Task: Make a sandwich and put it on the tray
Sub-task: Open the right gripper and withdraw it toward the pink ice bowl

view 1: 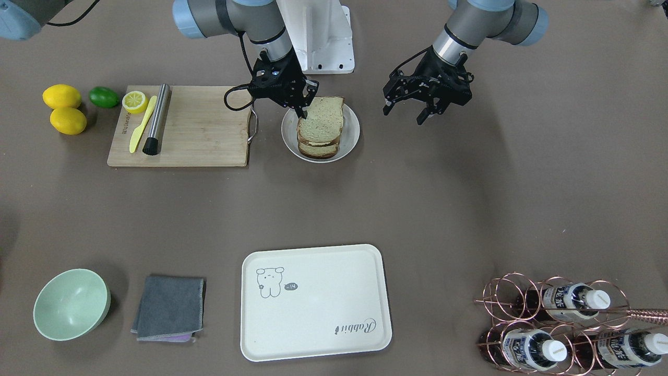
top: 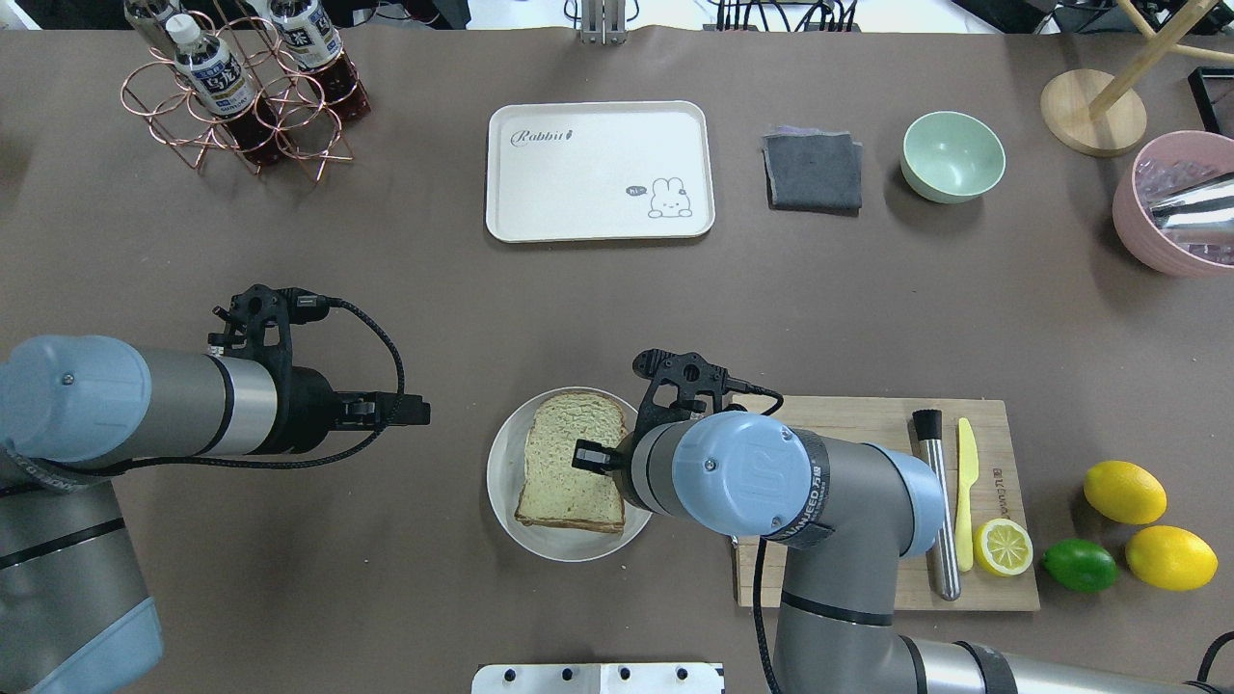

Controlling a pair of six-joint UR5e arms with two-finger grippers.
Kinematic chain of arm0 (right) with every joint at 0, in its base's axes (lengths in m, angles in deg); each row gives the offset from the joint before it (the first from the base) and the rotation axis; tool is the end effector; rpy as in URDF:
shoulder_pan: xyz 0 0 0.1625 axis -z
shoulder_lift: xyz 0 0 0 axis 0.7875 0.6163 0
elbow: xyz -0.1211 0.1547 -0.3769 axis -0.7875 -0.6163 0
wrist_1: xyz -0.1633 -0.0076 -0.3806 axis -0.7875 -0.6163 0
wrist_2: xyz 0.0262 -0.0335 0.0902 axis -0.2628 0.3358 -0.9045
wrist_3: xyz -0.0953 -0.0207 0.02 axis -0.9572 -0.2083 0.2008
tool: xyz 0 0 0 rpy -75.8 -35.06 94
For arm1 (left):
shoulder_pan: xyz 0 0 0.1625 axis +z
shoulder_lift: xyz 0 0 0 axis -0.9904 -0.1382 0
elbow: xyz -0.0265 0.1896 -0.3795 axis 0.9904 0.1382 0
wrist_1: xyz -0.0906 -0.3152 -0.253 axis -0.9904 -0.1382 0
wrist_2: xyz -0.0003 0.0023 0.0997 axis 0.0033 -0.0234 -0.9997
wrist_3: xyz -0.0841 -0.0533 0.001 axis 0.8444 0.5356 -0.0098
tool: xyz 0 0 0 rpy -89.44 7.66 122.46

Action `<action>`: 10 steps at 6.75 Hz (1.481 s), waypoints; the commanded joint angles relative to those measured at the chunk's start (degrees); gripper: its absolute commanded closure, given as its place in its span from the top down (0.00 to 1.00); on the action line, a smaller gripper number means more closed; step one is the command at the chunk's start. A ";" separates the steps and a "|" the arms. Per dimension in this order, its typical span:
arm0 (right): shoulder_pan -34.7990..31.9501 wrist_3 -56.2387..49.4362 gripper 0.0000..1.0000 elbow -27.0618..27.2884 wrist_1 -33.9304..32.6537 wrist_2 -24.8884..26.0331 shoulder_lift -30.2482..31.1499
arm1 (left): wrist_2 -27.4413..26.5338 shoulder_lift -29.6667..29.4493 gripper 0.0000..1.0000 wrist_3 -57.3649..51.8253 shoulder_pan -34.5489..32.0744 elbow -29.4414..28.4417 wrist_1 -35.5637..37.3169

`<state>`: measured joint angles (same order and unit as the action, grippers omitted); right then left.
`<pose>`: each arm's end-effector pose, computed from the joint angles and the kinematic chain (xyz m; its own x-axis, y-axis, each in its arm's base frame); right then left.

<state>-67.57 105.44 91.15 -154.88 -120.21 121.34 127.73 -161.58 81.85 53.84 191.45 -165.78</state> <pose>-0.5710 -0.2943 0.2091 0.4770 0.1717 0.8620 -0.2560 0.9653 -0.0506 0.4039 -0.3420 0.3133 0.3956 0.0656 -0.9161 0.1793 0.9727 0.1471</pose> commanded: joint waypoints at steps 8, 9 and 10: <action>-5.17 -3.43 1.00 3.47 -3.89 -3.12 0.01 | -0.01 -0.70 0.97 -0.02 0.17 -0.51 -0.03; -11.74 -9.10 1.00 4.79 -9.40 -11.25 0.10 | -0.10 -0.88 0.98 0.07 0.26 -0.43 0.15; -19.90 -17.94 1.00 4.72 -13.28 -18.03 0.80 | -0.10 -0.88 0.98 0.25 0.44 -0.43 0.15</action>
<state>-79.30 95.65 95.36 -163.60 -130.68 121.57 127.66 -162.39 81.94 54.13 191.03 -165.68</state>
